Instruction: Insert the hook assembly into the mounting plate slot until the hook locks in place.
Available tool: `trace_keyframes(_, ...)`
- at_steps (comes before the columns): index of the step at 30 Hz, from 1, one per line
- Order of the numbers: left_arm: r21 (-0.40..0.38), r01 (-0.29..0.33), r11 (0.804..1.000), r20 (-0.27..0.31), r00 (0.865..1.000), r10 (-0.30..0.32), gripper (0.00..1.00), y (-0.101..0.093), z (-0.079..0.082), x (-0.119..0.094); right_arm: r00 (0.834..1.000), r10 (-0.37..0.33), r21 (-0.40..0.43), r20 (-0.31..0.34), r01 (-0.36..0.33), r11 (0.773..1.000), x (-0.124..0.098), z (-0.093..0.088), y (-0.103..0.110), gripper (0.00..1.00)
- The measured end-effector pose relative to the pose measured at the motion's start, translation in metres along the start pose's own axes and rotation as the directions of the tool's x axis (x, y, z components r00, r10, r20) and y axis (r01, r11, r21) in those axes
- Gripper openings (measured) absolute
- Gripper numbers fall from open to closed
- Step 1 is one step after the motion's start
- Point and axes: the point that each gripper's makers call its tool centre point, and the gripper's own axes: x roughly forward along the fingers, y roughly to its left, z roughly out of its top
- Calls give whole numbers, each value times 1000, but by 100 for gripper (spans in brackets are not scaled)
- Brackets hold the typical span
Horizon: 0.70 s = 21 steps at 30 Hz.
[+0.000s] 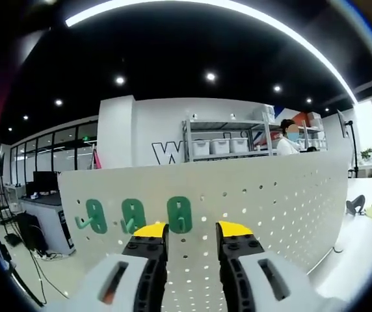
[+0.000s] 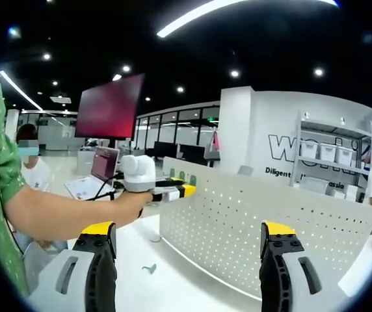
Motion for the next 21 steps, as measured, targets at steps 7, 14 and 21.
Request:
trace_keyframes(7, 10, 11, 1000, -3, 1000, -11, 30, -2, 0, -12, 1000, 8, 1, 0, -8, 1000, 1, -1, 5, 94)
trace_keyframes(14, 12, 21, 1000, -6, 1000, -21, 29, -6, -2, -28, 1000, 10, 3, 3, -10, 1000, -1, -1, 9, 94)
trace_keyframes(21, 12, 27, 1000, -24, 999, -27, 29, -7, -12, -47, 1000, 12, 8, -7, -12, 1000, -4, -5, 12, 94)
